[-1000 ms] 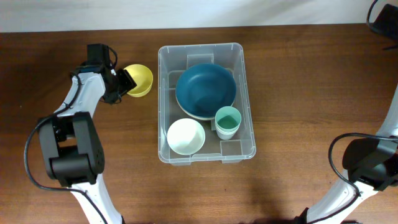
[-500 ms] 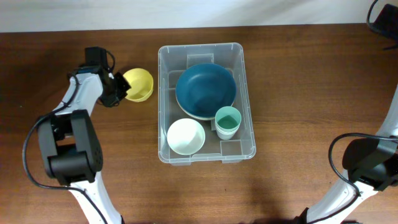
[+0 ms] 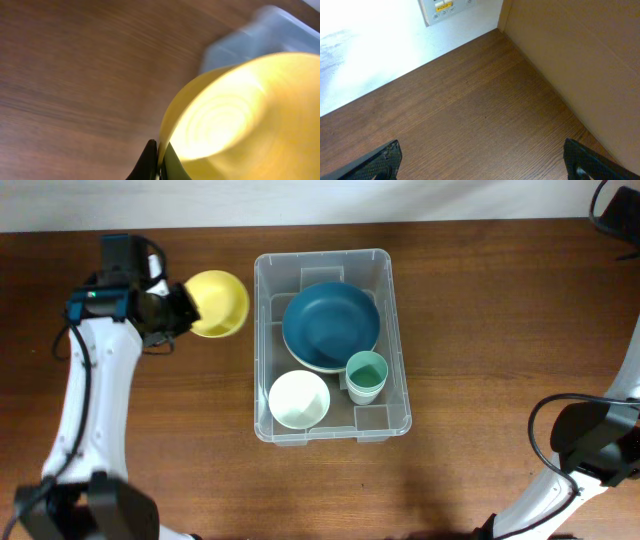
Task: Pack container
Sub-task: 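Lift the yellow bowl and stack it onto the white bowl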
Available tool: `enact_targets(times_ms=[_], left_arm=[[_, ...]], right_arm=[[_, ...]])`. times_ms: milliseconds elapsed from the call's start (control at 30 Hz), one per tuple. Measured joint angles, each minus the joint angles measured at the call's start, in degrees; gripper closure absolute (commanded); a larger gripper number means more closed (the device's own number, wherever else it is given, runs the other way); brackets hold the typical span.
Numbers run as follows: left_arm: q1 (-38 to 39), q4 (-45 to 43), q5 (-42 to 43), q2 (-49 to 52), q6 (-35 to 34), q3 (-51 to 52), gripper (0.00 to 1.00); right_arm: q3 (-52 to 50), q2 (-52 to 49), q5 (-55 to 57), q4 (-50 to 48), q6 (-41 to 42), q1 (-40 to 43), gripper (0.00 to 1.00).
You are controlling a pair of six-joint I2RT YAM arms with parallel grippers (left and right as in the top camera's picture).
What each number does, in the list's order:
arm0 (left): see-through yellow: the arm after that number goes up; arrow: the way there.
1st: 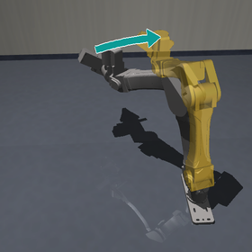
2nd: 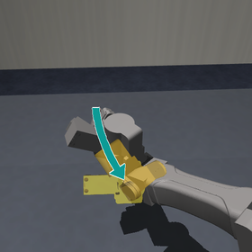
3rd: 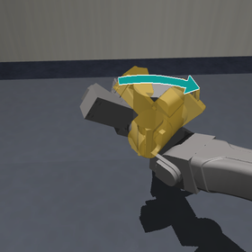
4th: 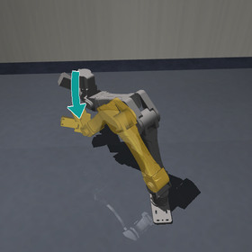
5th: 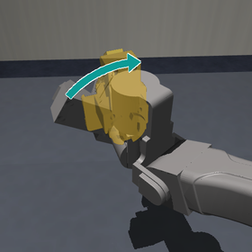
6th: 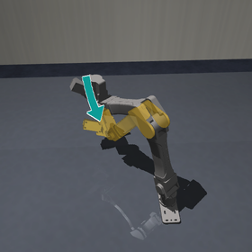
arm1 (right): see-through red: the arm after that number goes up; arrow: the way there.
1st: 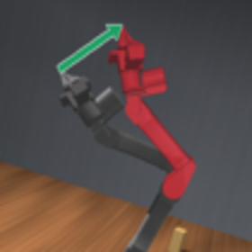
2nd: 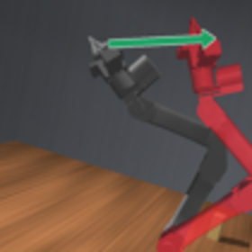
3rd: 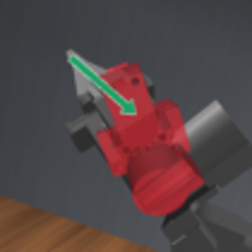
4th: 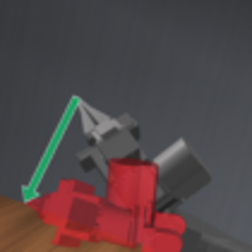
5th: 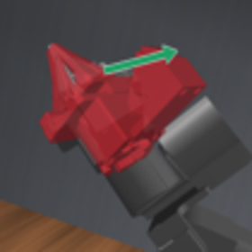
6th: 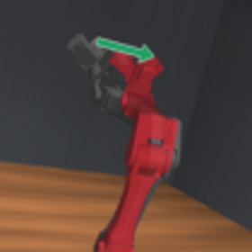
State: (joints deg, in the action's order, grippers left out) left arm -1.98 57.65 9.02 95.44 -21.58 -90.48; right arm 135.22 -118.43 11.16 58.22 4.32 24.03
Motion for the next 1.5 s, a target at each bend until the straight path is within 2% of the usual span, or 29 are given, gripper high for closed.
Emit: enact_targets(times_ms=[333, 667, 733, 767, 833, 867, 900, 933, 1167, 1300, 1367, 1400, 1433, 1467, 1500], left_arm=[[17.2, 6.0, -1.2, -2.7, 1.0, -0.2, 1.0], [25.4, 11.0, -6.1, -2.7, 0.8, 1.9, 0.98], [25.5, 11.7, -6.5, -2.7, 0.8, 2.0, 0.91], [25.5, 11.8, -6.7, -2.7, 0.7, 2.0, 0.83], [25.5, 11.8, -6.9, -2.7, 0.5, 2.1, 0.59], [25.5, 11.8, -7.1, -2.7, 0.2, 2.1, 0.43], [25.5, 11.8, -7.3, -2.7, 0.2, 2.1, 0.34], [25.5, 11.8, -7.4, -2.7, 0.2, 2.1, 0.31], [25.5, 9.9, -8.5, -2.7, -0.1, 2.1, 0.3], [24.5, 7.3, -11.6, -2.7, -0.1, 2.1, 0.3], [22.8, 5.4, -13.5, -2.7, 0.0, 2.1, 0.27], [21.4, 4.3, -14.5, -2.7, -0.1, 2.1, 0.25], [20.3, 3.3, -15.2, -2.7, 0.0, 2.1, 0.17], [18.3, 2.0, -16.1, -2.7, 0.1, 2.1, 0.03], [16.9, 0.9, -16.6, -2.7, 0.2, 2.1, 0.01]], right_arm=[[0.0, 0.0, 0.0, 0.0, 0.0, 0.0, 0.01], [0.0, 0.0, 0.0, 0.0, 0.0, 0.0, 0.01], [0.0, 0.0, 0.0, 0.0, 0.0, 0.0, 0.01], [0.0, 0.0, 0.0, 0.0, 0.0, 0.0, 0.01], [0.0, 0.0, 0.0, 0.0, 0.0, 0.0, 0.01], [0.0, 0.0, 0.0, 0.0, 0.0, 0.0, 0.01], [0.0, 0.0, 0.0, 0.0, 0.0, 0.0, 0.01], [0.0, 0.0, 0.0, 0.0, 0.0, 0.0, 0.01], [0.0, 0.0, 0.0, 0.0, 0.0, 0.0, 0.01], [0.0, 0.0, 0.0, 0.0, 0.0, 0.0, 0.01], [0.0, 0.0, 0.0, 0.0, 0.0, 0.0, 0.01], [0.0, 0.0, 0.0, 0.0, 0.0, 0.0, 0.01], [0.0, 0.0, 0.0, 0.0, 0.0, 0.0, 0.01], [0.0, 0.0, 0.0, 0.0, 0.0, 0.0, 0.01], [0.0, 0.0, 0.0, 0.0, 0.0, 0.0, 0.01]])
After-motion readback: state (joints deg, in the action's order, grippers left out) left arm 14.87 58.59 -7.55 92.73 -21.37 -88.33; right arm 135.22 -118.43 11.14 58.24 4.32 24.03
